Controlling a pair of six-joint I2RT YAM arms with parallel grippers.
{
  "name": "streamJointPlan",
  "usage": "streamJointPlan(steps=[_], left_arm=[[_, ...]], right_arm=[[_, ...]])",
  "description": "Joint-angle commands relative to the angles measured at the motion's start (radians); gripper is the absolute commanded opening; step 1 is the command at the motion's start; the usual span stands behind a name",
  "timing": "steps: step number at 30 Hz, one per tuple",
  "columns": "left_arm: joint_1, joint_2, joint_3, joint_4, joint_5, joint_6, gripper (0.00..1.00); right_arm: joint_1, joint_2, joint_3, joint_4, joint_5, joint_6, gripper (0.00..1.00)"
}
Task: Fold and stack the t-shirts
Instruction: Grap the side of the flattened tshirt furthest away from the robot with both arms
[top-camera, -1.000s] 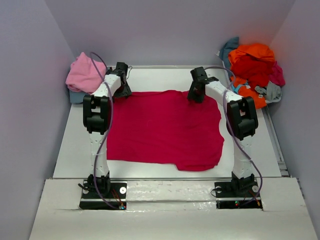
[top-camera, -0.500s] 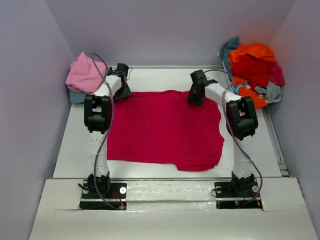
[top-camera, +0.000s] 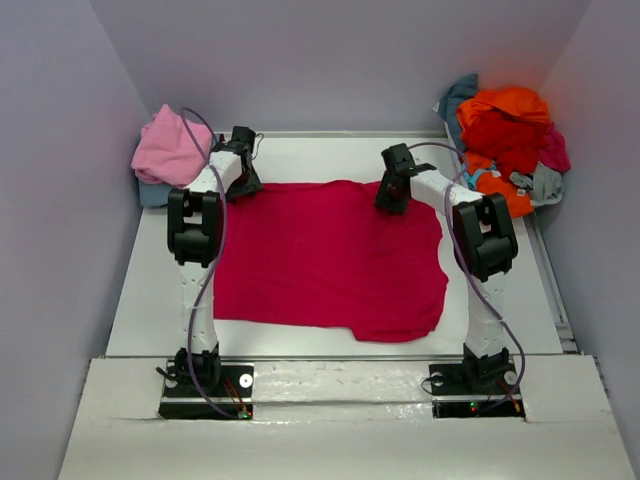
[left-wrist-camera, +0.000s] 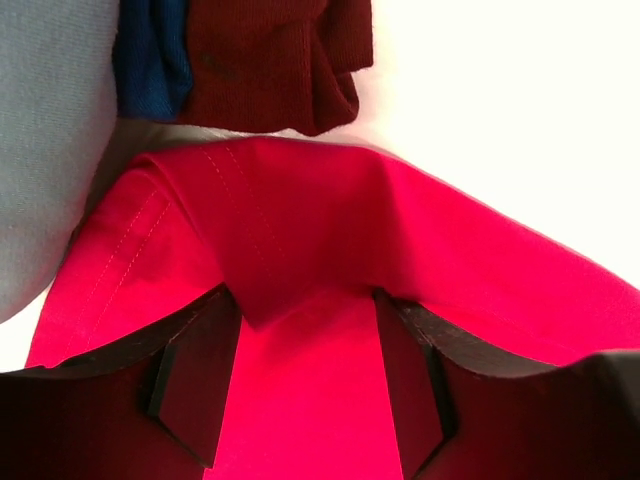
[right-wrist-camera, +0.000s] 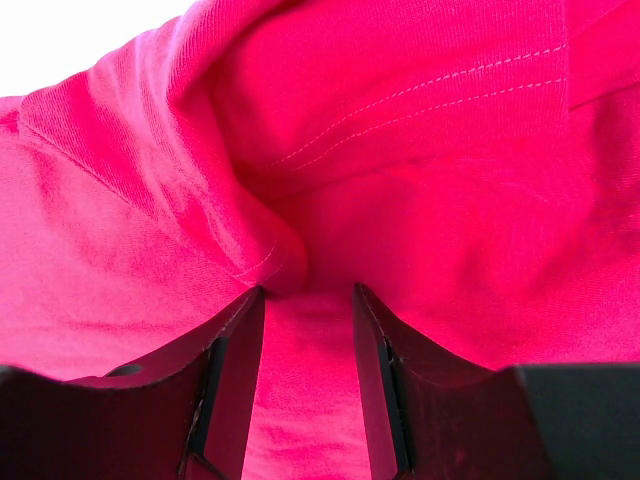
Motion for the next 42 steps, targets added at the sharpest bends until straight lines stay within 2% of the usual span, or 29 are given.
streamJointPlan(steps=[1,12,19,29,42], left_arm=[[0.008,-0.047,-0.023,0.013,-0.039,0.001,0.62],[0.008,-0.113,-0.068,0.004,-0.149,-0.051,0.58],[0.008,-0.154,-0.104,0.004,-0.183,-0.076,0.52],[0.008,-0.136,-0.105,0.034,-0.134,-0.061,0.45],[0.008,-0.095,-0.092,0.056,-0.103,-0.047,0.46]], right_arm=[[-0.003,-0.032,-0.020,0.019,-0.012,-0.006,0.47],[-0.003,-0.052,-0.012,0.010,-0.014,-0.014,0.47],[-0.003,-0.064,-0.009,0.002,-0.011,-0.020,0.47],[-0.003,-0.078,-0.017,0.002,-0.014,-0.023,0.47],[-0.003,-0.087,-0.032,0.003,-0.015,-0.029,0.47]])
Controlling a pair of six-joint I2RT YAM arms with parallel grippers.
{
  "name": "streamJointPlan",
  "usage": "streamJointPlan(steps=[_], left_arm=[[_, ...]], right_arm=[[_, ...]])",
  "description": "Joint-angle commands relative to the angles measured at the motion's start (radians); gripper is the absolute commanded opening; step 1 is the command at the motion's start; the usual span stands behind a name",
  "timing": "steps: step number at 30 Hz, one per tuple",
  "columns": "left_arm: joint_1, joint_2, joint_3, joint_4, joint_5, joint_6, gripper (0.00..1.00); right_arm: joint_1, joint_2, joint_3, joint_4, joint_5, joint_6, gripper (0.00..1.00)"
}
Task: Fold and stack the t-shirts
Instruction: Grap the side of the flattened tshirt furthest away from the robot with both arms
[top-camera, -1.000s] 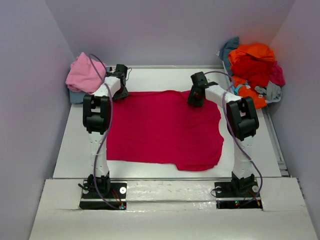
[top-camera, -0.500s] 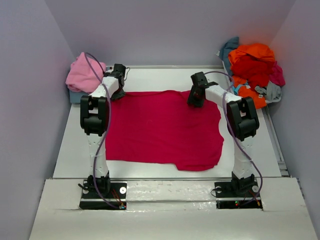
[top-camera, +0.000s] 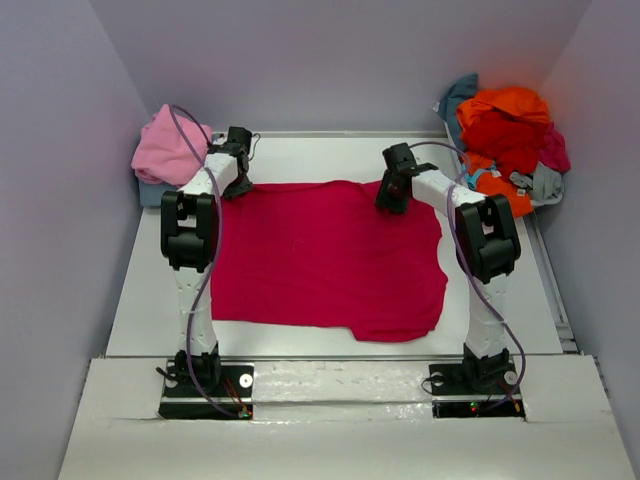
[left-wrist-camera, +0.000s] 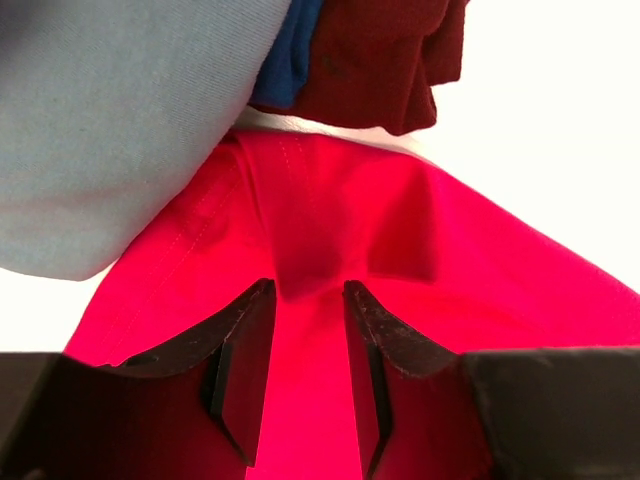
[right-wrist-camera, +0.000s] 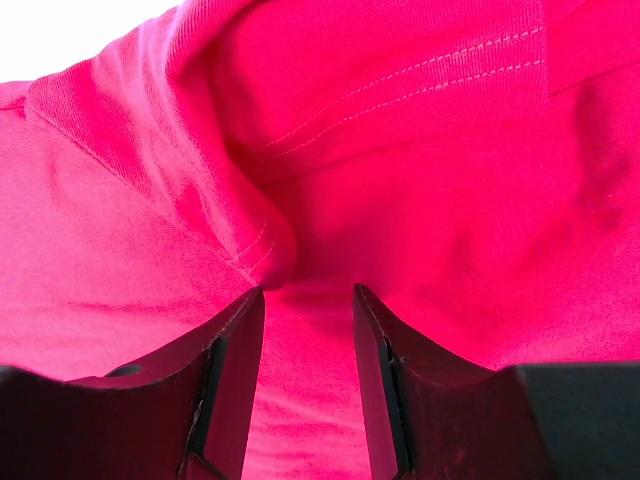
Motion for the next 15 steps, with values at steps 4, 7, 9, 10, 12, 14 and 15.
streamJointPlan(steps=[4,7,9,10,12,14,15], left_arm=[[0.003,0.010,0.007,0.024,0.000,0.007,0.45],[0.003,0.020,-0.005,0.026,0.001,0.005,0.44],[0.003,0.018,-0.015,0.029,0.001,0.002,0.44],[0.003,0.015,-0.021,0.033,0.000,0.001,0.44],[0.012,0.015,-0.019,0.036,0.000,0.004,0.44],[0.013,0.017,-0.013,0.035,0.000,0.005,0.43],[0.013,0.017,-0.013,0.035,0.003,0.007,0.39]], right_arm=[[-0.003,-0.061,-0.021,0.008,0.001,-0.019,0.47],[-0.003,-0.064,-0.026,0.007,0.004,-0.019,0.47],[-0.003,-0.064,-0.027,0.008,0.007,-0.019,0.47],[-0.003,-0.064,-0.026,0.008,0.002,-0.019,0.47],[-0.003,-0.062,-0.023,0.007,0.001,-0.017,0.47],[-0.003,-0.064,-0.024,0.007,-0.001,-0.017,0.47],[-0.003,-0.064,-0.026,0.007,0.001,-0.017,0.47]])
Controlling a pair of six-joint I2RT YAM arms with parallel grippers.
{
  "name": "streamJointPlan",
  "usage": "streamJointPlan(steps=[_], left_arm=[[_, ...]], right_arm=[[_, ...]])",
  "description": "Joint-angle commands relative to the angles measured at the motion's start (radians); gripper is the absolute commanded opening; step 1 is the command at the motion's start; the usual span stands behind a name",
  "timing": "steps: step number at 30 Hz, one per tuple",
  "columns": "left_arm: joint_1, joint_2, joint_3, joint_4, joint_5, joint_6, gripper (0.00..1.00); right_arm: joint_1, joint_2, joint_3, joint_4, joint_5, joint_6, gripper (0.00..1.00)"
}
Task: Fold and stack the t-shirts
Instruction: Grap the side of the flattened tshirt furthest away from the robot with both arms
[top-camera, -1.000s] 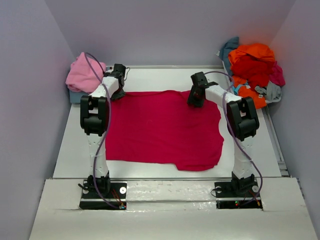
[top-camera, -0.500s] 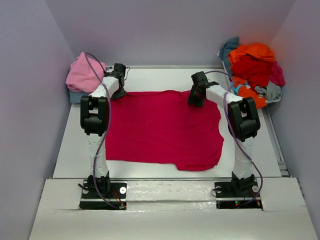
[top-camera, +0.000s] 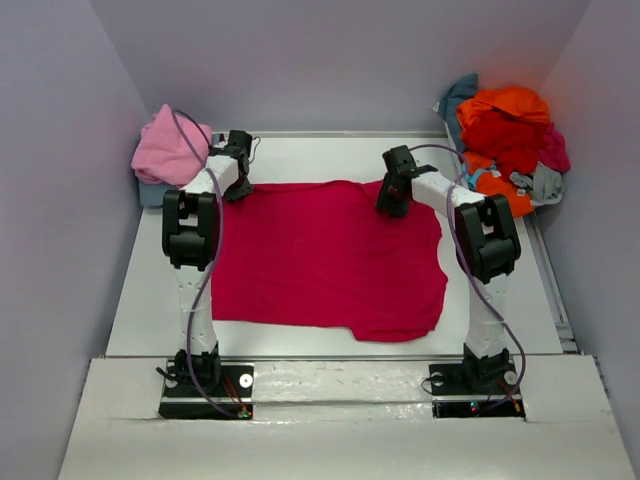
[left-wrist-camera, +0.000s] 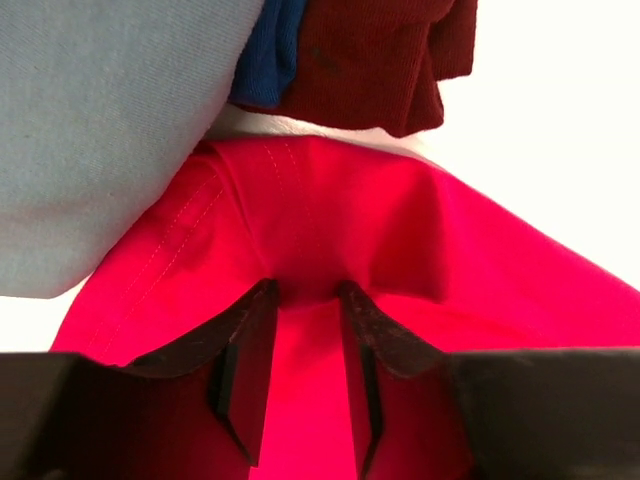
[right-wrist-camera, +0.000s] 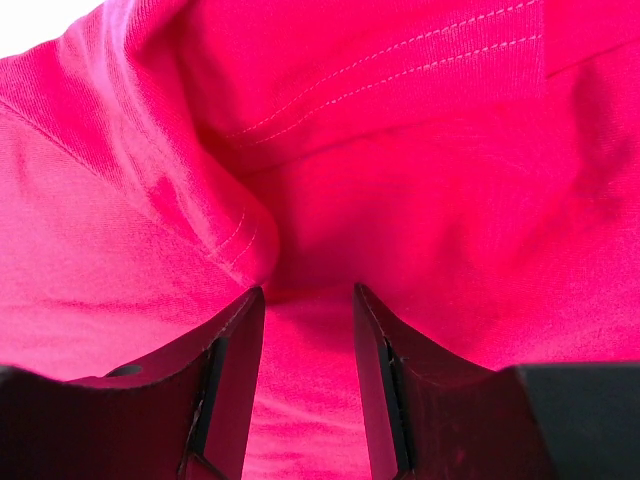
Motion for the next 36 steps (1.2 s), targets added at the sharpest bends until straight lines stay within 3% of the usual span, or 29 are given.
streamJointPlan(steps=[1,3,9,36], left_arm=[[0.010,-0.007,-0.001,0.015,-0.013,0.007,0.33],[0.010,-0.007,0.001,0.013,-0.015,0.006,0.23],[0.010,-0.009,-0.002,0.007,-0.022,-0.002,0.06],[0.010,-0.059,-0.010,-0.004,-0.027,0.007,0.06]], right_arm=[[-0.003,-0.063,-0.004,0.007,0.001,-0.014,0.47],[-0.003,-0.066,-0.006,0.007,0.002,-0.014,0.47],[-0.003,-0.066,-0.010,0.008,0.005,-0.015,0.47],[-0.003,0.062,0.246,-0.055,0.041,-0.029,0.49]])
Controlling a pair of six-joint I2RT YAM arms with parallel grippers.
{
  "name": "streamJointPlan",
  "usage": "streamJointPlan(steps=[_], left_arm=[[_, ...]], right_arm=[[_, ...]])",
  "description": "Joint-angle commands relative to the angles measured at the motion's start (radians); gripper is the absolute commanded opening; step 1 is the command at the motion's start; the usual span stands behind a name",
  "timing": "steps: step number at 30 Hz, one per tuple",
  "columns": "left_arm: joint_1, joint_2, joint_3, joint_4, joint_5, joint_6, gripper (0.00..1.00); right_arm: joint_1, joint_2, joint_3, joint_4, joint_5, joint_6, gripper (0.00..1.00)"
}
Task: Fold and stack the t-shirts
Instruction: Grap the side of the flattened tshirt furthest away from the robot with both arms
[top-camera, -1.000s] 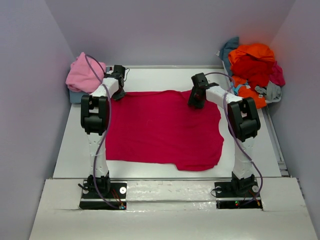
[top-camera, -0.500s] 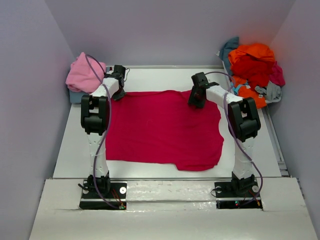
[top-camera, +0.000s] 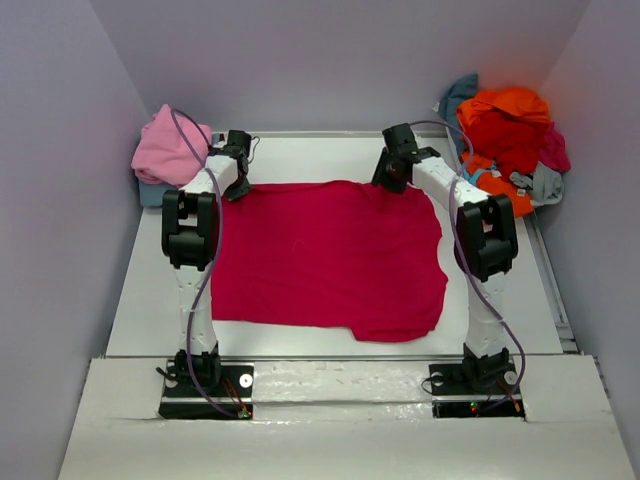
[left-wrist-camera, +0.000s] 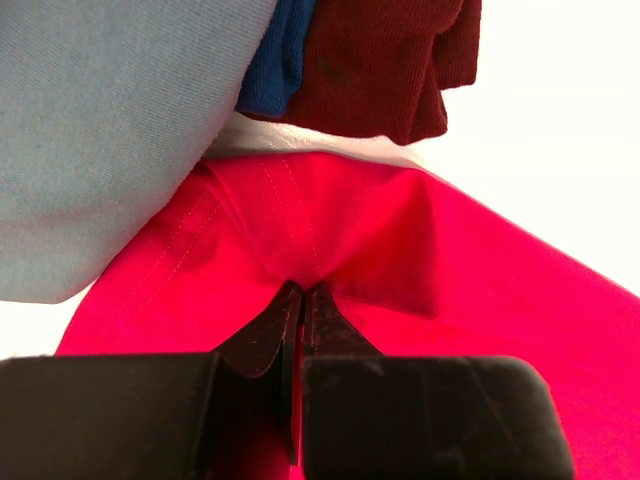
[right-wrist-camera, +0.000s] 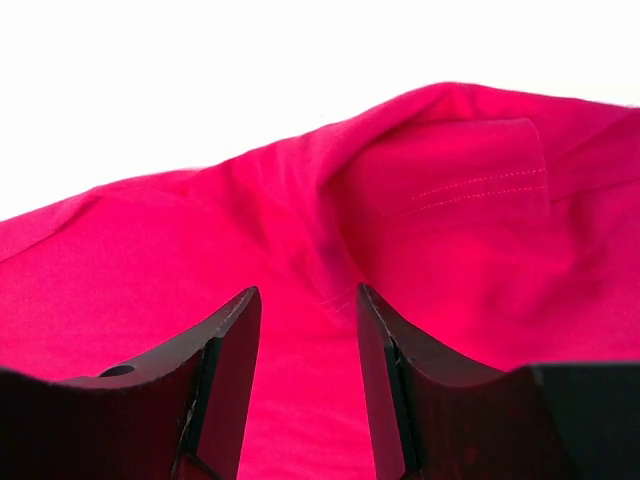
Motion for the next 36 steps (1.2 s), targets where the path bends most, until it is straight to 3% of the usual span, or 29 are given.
streamJointPlan(steps=[1,13,15,16,18,19,28,36], left_arm=[[0.006,-0.062,-0.012,-0.009,-0.027,0.002,0.06],[0.006,-0.079,-0.006,-0.016,-0.026,0.004,0.06],[0.006,-0.081,-0.006,-0.018,-0.026,0.004,0.06],[0.006,-0.082,-0.008,-0.018,-0.026,0.004,0.06],[0.006,-0.082,-0.008,-0.018,-0.026,0.004,0.06],[0.006,-0.084,-0.008,-0.018,-0.026,0.004,0.06],[0.006,-0.124,-0.029,-0.032,-0.035,-0.017,0.06],[0.006,-0.236,-0.055,-0.093,-0.067,-0.025,0.06]], right_arm=[[-0.003,0.054,0.045,-0.022,0.011,-0.009,0.49],[-0.003,0.073,0.040,-0.017,0.015,-0.010,0.48],[-0.003,0.074,0.039,-0.017,0.017,-0.009,0.41],[-0.003,0.074,0.037,-0.014,0.017,-0.007,0.28],[-0.003,0.074,0.034,-0.016,0.014,-0.003,0.10],[-0.003,0.073,0.032,-0.016,0.012,-0.001,0.07],[-0.003,0.028,-0.018,-0.011,0.001,-0.001,0.07],[-0.003,-0.123,-0.070,-0.051,0.026,-0.018,0.07]])
